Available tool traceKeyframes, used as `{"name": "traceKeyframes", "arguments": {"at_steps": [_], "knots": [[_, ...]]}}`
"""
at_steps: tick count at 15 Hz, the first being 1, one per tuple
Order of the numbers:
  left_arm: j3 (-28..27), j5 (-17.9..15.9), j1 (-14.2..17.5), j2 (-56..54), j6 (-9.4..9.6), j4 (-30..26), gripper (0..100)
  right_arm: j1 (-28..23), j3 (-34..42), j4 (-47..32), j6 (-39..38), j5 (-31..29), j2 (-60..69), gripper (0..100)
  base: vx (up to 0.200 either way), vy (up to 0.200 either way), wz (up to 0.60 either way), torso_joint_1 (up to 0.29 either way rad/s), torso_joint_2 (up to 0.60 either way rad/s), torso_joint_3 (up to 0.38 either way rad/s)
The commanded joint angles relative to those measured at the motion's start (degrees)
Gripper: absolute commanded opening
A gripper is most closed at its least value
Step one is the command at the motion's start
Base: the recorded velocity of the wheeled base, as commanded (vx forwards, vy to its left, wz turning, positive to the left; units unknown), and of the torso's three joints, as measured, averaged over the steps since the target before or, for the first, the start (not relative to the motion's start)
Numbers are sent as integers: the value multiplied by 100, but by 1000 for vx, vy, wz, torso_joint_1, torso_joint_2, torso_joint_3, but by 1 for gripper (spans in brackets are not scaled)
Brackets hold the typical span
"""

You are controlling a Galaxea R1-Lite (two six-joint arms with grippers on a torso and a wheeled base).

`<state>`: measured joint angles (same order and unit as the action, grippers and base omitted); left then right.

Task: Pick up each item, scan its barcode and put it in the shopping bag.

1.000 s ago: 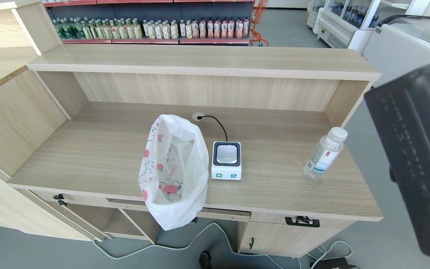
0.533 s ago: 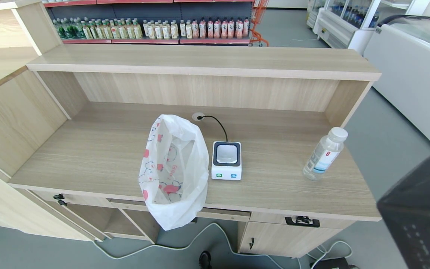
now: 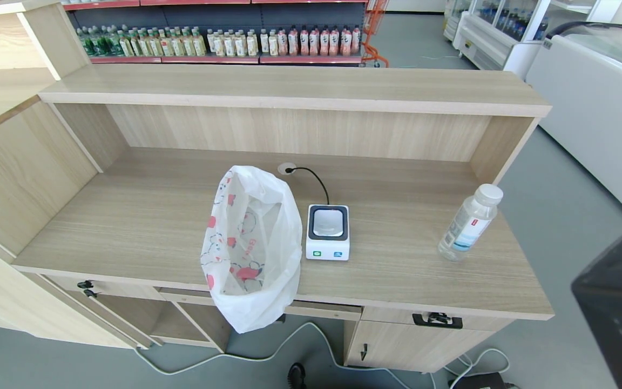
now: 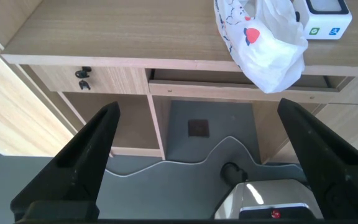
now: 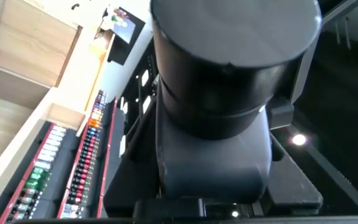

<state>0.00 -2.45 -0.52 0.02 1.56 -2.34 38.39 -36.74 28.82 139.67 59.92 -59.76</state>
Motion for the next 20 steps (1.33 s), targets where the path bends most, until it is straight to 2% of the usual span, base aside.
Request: {"name": "traceKeyframes", "arguments": {"at_steps": [1, 7, 8, 9, 10, 12, 13, 14, 15, 16, 17, 18, 19, 20], "knots": [[0, -1, 0, -2, 2, -3, 100, 2, 0, 1, -1, 2, -36, 0, 0, 0, 0, 0, 0, 0], [0, -1, 0, -2, 2, 6, 100, 2, -52, -122, -98, 2, -71, 0, 0, 0, 0, 0, 0, 0], [0, -1, 0, -2, 2, 6, 100, -95, -105, -78, -300, 2, -71, 0, 0, 0, 0, 0, 0, 0], [0, -1, 0, -2, 2, -3, 100, -473, -307, -61, -590, -24, -53, 0, 0, 0, 0, 0, 0, 0], [0, -1, 0, -2, 2, -3, 100, -1105, -588, -78, -1231, -252, -89, 0, 0, 0, 0, 0, 0, 0], [0, -1, 0, -2, 2, -3, 100, -2134, -624, -289, -3051, -1377, -141, 0, 0, 0, 0, 0, 0, 0], [0, -1, 0, -2, 2, -3, 100, -2731, -588, -816, -4791, -2089, -27, 0, 0, 0, 0, 0, 0, 0], [0, -1, 0, -2, 2, -3, 100, -3092, -606, -1019, -5494, -2142, 105, 0, 0, 0, 0, 0, 0, 0], [0, -1, 0, -2, 2, -3, 100, -3689, -509, -1238, -5837, -1931, 201, 0, 0, 0, 0, 0, 0, 0], [0, -1, 0, -2, 2, 6, 100, -4709, -298, -1862, -5863, -999, 298, 0, 0, 0, 0, 0, 0, 0], [0, -1, 0, -2, 2, 6, 100, -4902, -553, -2864, -6013, -692, 263, 0, 0, 0, 0, 0, 0, 0], [0, -1, 0, -2, 2, 6, 100, -4858, -861, -3567, -6435, -683, 228, 0, 0, 0, 0, 0, 0, 0], [0, -1, 0, -2, 2, 6, 100, -4700, -1045, -3928, -7261, -674, 166, 0, 0, 0, 0, 0, 0, 0], [0, -1, 0, -2, 2, -3, 100, -4577, -1063, -3893, -8368, -674, 114, 0, 0, 0, 0, 0, 0, 0]]}}
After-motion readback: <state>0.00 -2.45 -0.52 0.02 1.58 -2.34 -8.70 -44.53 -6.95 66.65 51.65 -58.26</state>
